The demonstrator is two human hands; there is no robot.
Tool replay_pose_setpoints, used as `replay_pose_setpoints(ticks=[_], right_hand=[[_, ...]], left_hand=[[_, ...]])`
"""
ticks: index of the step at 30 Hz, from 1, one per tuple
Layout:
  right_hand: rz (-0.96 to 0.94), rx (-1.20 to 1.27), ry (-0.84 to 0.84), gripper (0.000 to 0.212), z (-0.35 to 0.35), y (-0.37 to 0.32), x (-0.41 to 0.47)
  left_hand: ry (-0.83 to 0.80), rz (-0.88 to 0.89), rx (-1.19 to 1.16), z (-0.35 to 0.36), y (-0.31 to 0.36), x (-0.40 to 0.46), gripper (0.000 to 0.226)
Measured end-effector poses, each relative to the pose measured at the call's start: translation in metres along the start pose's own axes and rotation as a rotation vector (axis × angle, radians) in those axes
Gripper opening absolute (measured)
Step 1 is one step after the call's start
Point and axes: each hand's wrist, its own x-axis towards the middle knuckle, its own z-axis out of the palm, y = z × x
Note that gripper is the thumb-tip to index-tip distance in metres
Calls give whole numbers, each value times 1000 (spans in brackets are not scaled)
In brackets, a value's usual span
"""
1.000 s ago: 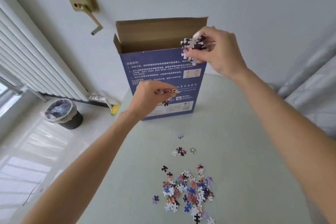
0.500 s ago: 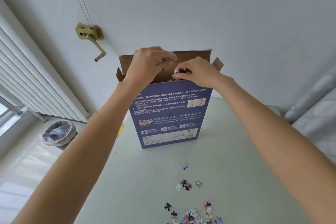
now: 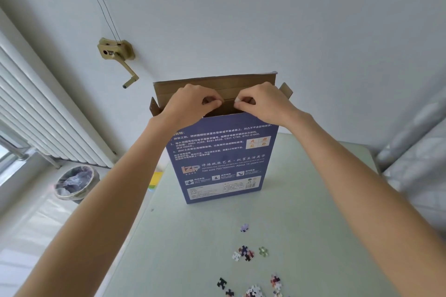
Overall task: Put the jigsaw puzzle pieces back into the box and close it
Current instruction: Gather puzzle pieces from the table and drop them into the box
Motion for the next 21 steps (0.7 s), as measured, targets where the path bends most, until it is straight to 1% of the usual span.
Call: replay_pose_setpoints(ticks=[2,4,9,13,16,19,21], right_hand=[[-4,-8,8,17,2,0,-2],[-2,-12,14,17,5,0,-3],[2,2,23,18,10,1,-7],[-10,28,57,17,9,1,-9],[-69,87,173,14,8,-5,-17],[-181,95,397,16,8,-16,-40],[-211,62,526,17,15,-21,-67]], left_hand=[[63,54,84,2,-1,-2,18],[120,130,94,5,-3,-5,20],[115,254,1,11,-8,-11,30],[155,292,-59,14,-11,-13,24],[283,352,-19,14,-10,-22,21],[478,433,26,16,-1,-41,20],[529,460,25,23,5,-60,20]])
